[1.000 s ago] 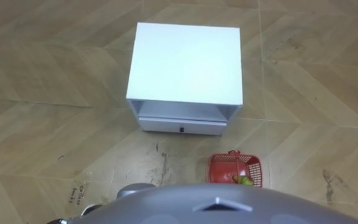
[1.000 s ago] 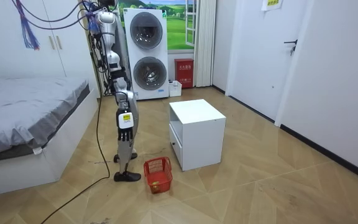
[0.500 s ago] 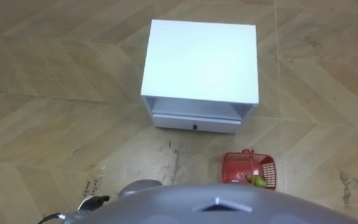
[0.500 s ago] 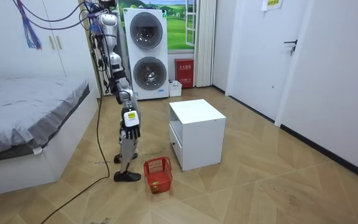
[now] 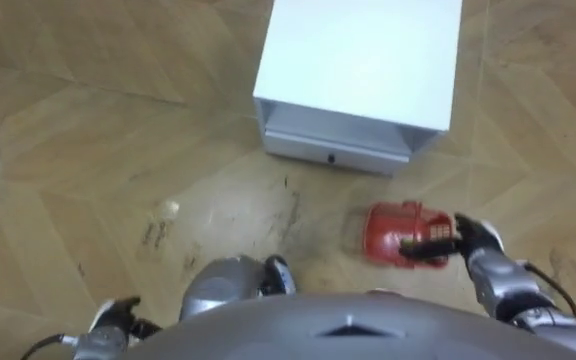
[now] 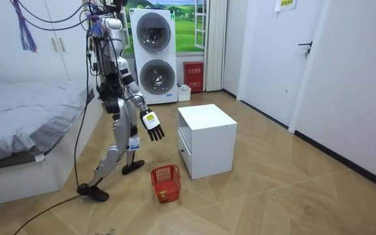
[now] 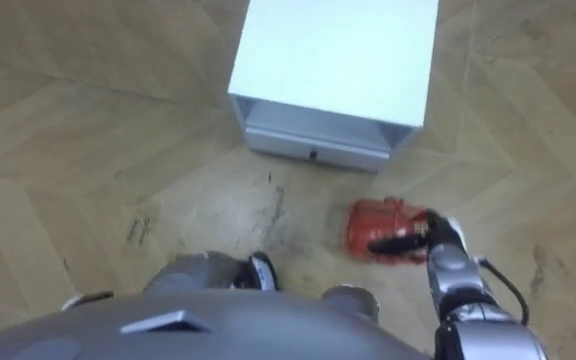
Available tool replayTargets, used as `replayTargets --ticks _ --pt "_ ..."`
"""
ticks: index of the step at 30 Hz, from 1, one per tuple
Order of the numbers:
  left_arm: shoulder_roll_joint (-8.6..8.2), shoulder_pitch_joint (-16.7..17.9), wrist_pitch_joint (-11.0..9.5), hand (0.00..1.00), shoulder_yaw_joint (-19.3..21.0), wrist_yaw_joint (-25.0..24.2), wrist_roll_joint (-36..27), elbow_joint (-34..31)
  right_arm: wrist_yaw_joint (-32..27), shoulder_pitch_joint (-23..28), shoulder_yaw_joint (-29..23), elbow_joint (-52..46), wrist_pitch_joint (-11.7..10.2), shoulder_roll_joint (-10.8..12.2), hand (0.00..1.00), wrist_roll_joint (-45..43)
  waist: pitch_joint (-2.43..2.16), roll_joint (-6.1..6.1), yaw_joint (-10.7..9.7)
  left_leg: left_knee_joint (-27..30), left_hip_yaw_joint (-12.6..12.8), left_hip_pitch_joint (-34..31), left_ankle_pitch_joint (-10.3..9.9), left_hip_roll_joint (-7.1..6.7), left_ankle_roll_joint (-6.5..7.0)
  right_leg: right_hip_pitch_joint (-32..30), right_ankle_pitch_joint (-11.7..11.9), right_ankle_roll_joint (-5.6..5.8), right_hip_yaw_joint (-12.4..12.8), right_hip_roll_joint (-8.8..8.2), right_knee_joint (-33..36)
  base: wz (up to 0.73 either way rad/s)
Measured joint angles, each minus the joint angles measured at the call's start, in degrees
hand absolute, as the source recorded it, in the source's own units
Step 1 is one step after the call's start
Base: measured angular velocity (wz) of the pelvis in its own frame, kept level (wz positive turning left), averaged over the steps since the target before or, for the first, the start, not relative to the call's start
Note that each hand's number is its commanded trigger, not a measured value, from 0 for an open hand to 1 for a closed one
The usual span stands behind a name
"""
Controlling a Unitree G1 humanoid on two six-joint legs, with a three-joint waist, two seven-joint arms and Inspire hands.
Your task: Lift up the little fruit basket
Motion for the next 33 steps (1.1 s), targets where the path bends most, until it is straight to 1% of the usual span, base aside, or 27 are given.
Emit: replayTargets --ticks 1,2,3,4,5,6,7,8,9,10,11,12,13,14,15,16,19,20,21,23,24,26,28,29,31,32,33 --pt "0.01 -2.1 -0.7 0.00 -0.1 0.8 -1.1 0.4 -0.1 -1.5 0.2 0.7 0.1 0.6 0.00 0.2 0.18 -0.28 0.3 4.0 -4.2 -4.1 0.1 0.82 -0.30 -1.1 -3.1 -0.21 0.2 1.24 -1.6 -0.43" --pt "-0.02 -3.6 -1.8 0.00 -0.6 1.5 -1.7 1.5 -0.4 -2.5 1.2 0.5 0.0 0.8 0.00 1.1 0.25 0.07 1.4 8.1 -10.2 -8.4 0.5 1.06 -0.92 -2.4 -5.3 -0.62 2.0 2.93 -2.3 -0.54" --pt "-0.01 -4.0 -2.2 0.00 -0.9 1.6 -2.3 2.0 -0.6 -2.8 1.4 0.4 0.0 0.9 0.00 1.7 0.04 0.44 1.5 10.2 -12.6 -10.6 0.6 1.19 -1.13 -2.5 -6.4 -0.47 2.5 3.80 -2.6 -0.40" --pt "0.16 -4.8 -2.8 0.00 -2.0 2.1 -3.2 3.0 -0.9 -2.8 1.4 -0.6 0.0 1.0 0.00 2.6 -0.09 0.76 1.2 13.8 -14.7 -14.1 0.5 1.48 -1.67 -3.4 -9.1 -0.49 2.9 4.72 -1.8 -0.04" --pt "0.35 -5.8 -3.5 0.00 -3.2 2.7 -4.7 3.8 -1.5 -2.4 1.2 -2.1 0.1 0.8 0.00 3.4 0.07 0.35 1.2 16.8 -15.8 -17.2 -0.5 1.85 -3.11 -5.9 -13.0 -0.49 2.7 4.35 1.8 0.10" --pt "0.34 -6.1 -3.8 0.00 -3.8 2.9 -5.5 4.0 -1.9 -2.5 1.1 -2.4 0.1 0.5 0.00 3.5 0.08 0.37 1.2 19.0 -16.4 -18.9 -1.4 2.00 -3.55 -7.2 -15.0 -0.62 2.7 4.13 4.0 0.25" --pt "0.39 -6.2 -4.1 0.00 -4.0 3.1 -6.1 4.1 -2.7 -2.9 1.0 -2.7 0.0 0.2 0.00 3.8 0.10 0.33 1.0 23.4 -17.5 -22.4 -3.3 2.00 -3.70 -9.8 -19.1 -0.72 2.6 3.83 8.7 0.41" --pt "0.69 -6.0 -4.1 0.00 -4.6 3.4 -7.0 4.3 -3.1 -3.0 0.8 -3.9 0.0 0.1 0.00 4.7 0.12 0.17 0.6 27.2 -18.1 -25.3 -5.5 1.71 -3.41 -12.0 -22.6 -0.78 2.3 3.12 14.1 0.50" --pt "0.95 -5.7 -4.1 0.00 -5.2 3.7 -7.4 4.6 -3.2 -3.0 0.8 -4.5 -0.1 0.1 0.00 5.4 0.20 0.08 0.1 29.1 -18.2 -26.6 -6.5 1.45 -3.10 -13.1 -24.1 -0.63 1.9 2.34 17.3 0.57" --pt "1.37 -5.3 -4.0 0.00 -6.1 4.1 -7.7 5.5 -3.3 -3.0 0.7 -6.0 -0.1 0.1 0.00 6.8 0.22 0.03 -0.3 33.0 -18.0 -28.6 -8.3 1.37 -2.41 -15.4 -25.8 -0.47 1.8 0.78 25.0 0.54" --pt "1.86 -4.7 -4.1 0.00 -6.2 4.2 -7.9 6.5 -3.4 -2.8 0.5 -7.6 -0.2 0.1 0.00 7.4 0.37 -0.59 -0.5 36.4 -16.7 -29.9 -10.1 1.52 -1.87 -17.8 -26.0 -0.42 2.0 -1.70 33.7 0.58" --pt "2.24 -4.6 -4.1 0.00 -6.3 4.2 -8.0 6.9 -3.5 -2.4 0.5 -8.8 -0.2 0.1 0.00 7.7 0.28 -1.01 -0.9 38.2 -15.8 -30.4 -10.8 1.58 -1.52 -18.5 -25.5 -0.58 2.2 -3.08 38.5 0.87" --pt "3.47 -4.1 -4.3 0.00 -7.2 4.4 -8.0 7.8 -3.9 -2.0 0.4 -10.6 -0.5 0.4 0.00 8.3 -0.06 -2.14 -2.0 41.7 -13.5 -31.6 -12.2 2.11 -0.82 -19.0 -23.7 -0.66 3.4 -5.46 46.4 1.04" --pt "3.96 -4.9 -4.5 0.00 -7.3 5.1 -8.0 8.0 -4.0 -2.7 -0.4 -11.5 -1.0 0.4 0.00 8.8 -0.03 -2.57 -2.4 45.5 -11.9 -33.0 -13.3 3.53 -0.77 -20.4 -24.0 -0.37 4.3 -6.60 50.8 0.90" --pt "3.77 -5.0 -4.4 0.00 -7.4 5.5 -8.0 7.9 -4.1 -3.4 -1.2 -11.7 -1.3 0.2 0.00 9.0 0.08 -2.41 -2.3 47.2 -11.7 -33.7 -13.8 3.99 -0.72 -21.3 -24.1 -0.55 4.7 -6.76 53.1 0.38" --pt "3.55 -4.5 -4.4 0.00 -7.7 5.9 -8.1 7.9 -4.7 -4.4 -1.5 -12.8 -1.3 0.2 0.00 9.3 0.07 -1.80 -1.7 50.0 -11.8 -35.1 -14.8 4.26 -0.69 -22.7 -24.1 -0.59 5.3 -7.26 56.8 0.00" --pt "3.67 -4.0 -4.0 0.00 -8.7 6.9 -9.1 8.0 -5.5 -5.0 -1.4 -15.8 -2.1 0.4 0.00 9.9 0.19 -1.93 -2.0 55.8 -11.0 -37.3 -17.6 4.44 0.91 -24.7 -24.1 -0.65 7.6 -9.02 65.4 0.07" --pt "3.66 -4.2 -4.3 0.00 -9.5 7.8 -10.4 8.4 -6.4 -4.9 -1.5 -16.5 -2.3 0.4 0.00 10.6 0.56 -2.09 -2.8 58.5 -10.7 -38.0 -18.7 4.44 1.42 -24.8 -24.1 -0.62 8.7 -9.35 68.8 0.30" --pt "3.66 -4.4 -4.5 0.00 -9.6 8.2 -10.8 8.5 -6.7 -4.8 -1.5 -17.0 -2.3 0.5 0.00 11.0 0.66 -2.00 -3.5 59.9 -10.7 -38.5 -19.2 4.45 1.70 -25.0 -24.1 -0.62 9.0 -9.40 70.5 0.36" --pt "3.64 -4.9 -4.7 0.00 -10.3 9.1 -11.9 9.2 -7.8 -4.5 -1.5 -17.8 -2.3 0.6 0.00 11.2 0.79 -2.20 -5.1 64.8 -10.7 -40.5 -21.0 4.55 1.74 -26.1 -24.1 -0.63 10.7 -9.53 76.4 0.25" --pt "3.65 -4.9 -4.8 0.00 -10.9 9.2 -12.6 9.5 -8.1 -4.5 -1.5 -17.8 -2.3 0.6 0.00 11.2 0.78 -2.26 -5.2 65.7 -10.7 -41.0 -21.3 4.56 1.74 -26.4 -24.1 -0.63 11.0 -9.59 77.7 0.10" --pt "3.63 -4.9 -5.5 0.00 -12.0 9.2 -13.9 10.7 -9.0 -4.6 -1.9 -17.8 -2.3 0.6 0.00 11.1 0.85 -2.68 -6.8 68.4 -10.8 -42.6 -22.0 4.54 1.82 -27.4 -24.1 -0.63 11.7 -9.90 81.4 0.11" --pt "3.65 -4.5 -5.8 0.00 -13.0 9.4 -15.0 10.7 -9.8 -4.7 -2.6 -17.8 -2.3 0.6 0.00 11.2 0.87 -3.13 -7.8 70.5 -10.9 -43.6 -22.7 4.53 1.57 -27.8 -24.1 -0.64 12.4 -9.96 83.9 0.09" --pt "3.64 -4.0 -6.0 0.00 -13.4 9.7 -15.8 10.7 -10.2 -4.7 -3.3 -17.8 -2.3 0.6 0.00 11.2 0.89 -3.49 -8.3 71.9 -11.0 -43.7 -23.2 4.55 1.04 -27.7 -24.1 -0.68 12.9 -9.97 85.3 0.03" --pt "3.65 -3.4 -6.3 0.00 -13.8 9.8 -16.9 10.7 -11.0 -4.7 -4.3 -18.1 -2.3 0.3 0.00 11.1 0.90 -4.09 -8.3 73.7 -11.0 -43.8 -23.9 4.56 0.52 -27.6 -24.1 -0.80 13.7 -10.10 87.2 -0.06" --pt "3.64 -2.9 -6.4 0.00 -14.7 9.9 -17.6 10.8 -11.6 -4.9 -4.7 -18.7 -2.3 0.2 0.00 11.2 1.03 -4.32 -8.4 74.6 -11.4 -43.9 -24.3 4.45 0.25 -27.5 -24.2 -0.94 14.1 -9.99 88.0 -0.11" --pt "3.60 -2.7 -6.6 0.00 -15.4 9.9 -17.9 10.7 -12.0 -5.0 -4.9 -19.0 -2.3 0.1 0.00 11.2 1.06 -4.29 -8.4 75.0 -11.8 -44.1 -24.5 4.34 -0.01 -27.6 -24.3 -1.17 14.2 -9.92 88.4 -0.18"
